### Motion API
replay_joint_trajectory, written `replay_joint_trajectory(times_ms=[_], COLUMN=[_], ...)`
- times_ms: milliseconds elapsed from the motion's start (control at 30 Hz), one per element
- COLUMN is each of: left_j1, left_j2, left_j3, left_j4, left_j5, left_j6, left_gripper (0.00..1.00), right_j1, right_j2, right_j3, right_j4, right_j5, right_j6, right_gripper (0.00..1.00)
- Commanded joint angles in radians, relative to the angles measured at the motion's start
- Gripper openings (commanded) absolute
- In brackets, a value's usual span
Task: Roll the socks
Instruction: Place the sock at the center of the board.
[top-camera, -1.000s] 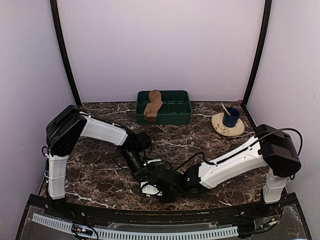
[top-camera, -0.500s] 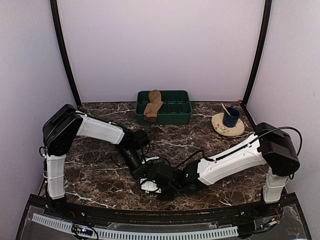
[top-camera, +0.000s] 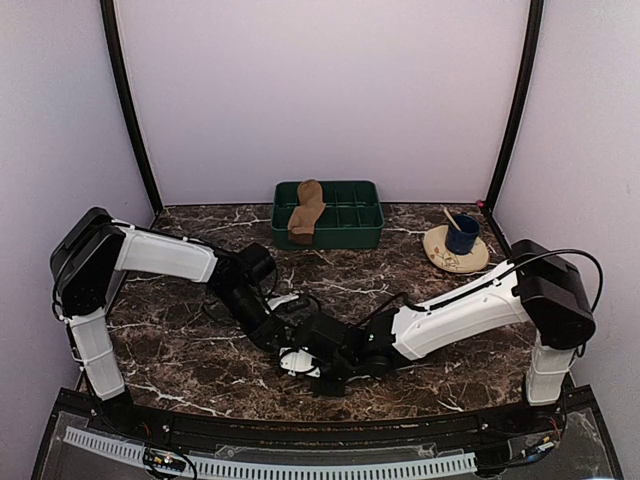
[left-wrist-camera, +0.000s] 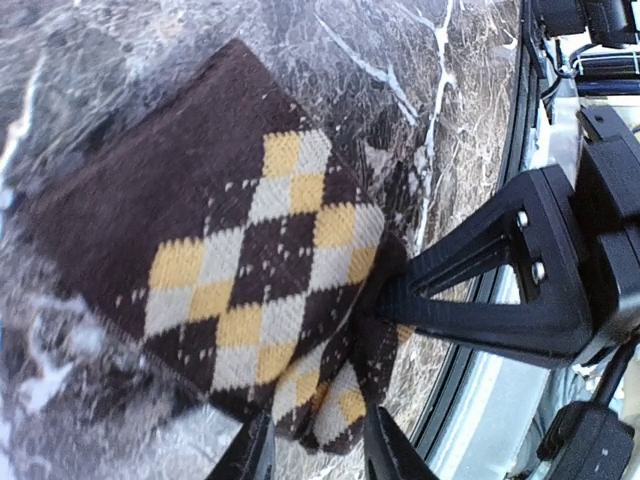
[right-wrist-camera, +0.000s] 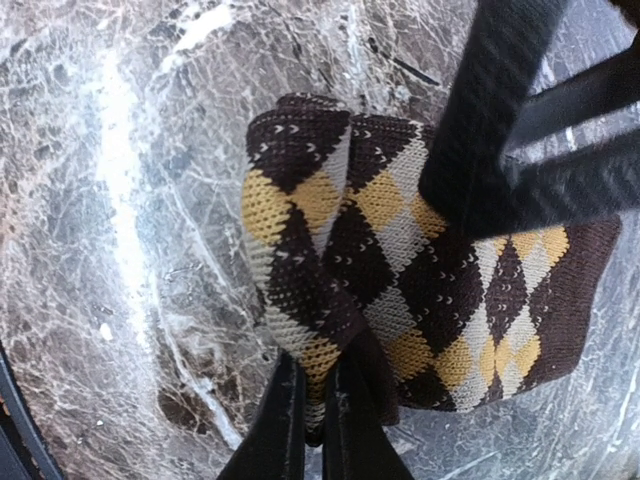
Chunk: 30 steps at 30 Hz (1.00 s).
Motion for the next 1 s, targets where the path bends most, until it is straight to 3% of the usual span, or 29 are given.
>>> replay_joint_trajectory(times_ms=[0, 367, 767, 967], left_j1=[0.021, 0.049, 0.043, -0.044], left_j2=[-0.104, -0.296, -0.448, -0.487], left_j3=[-0.041, -0.179, -0.303, -0.332], left_j4=[0.061, 0.227, 0.33, 0.376], left_j5=[-0.086, -0.364, -0.422, -0.514], left_j6=[-0.053, -0.194, -0.286, -0.268], left_gripper=[0.34, 0.35, 0.32, 0.32], right_j1=[-0.022, -0.105, -0.239, -0.303], right_j2=[0.056, 0.062, 0.083, 0.133], right_j3=[-0.007, 0.014, 0.014, 0.049], right_j4=[-0.123, -0.183, -0.181, -0.185], right_j5=[-0.139, -0.361, -0.672, -0.838], right_j6=[0.05, 0.115, 0.18, 0.205], right_gripper=[0.0, 0.0, 0.0, 0.0])
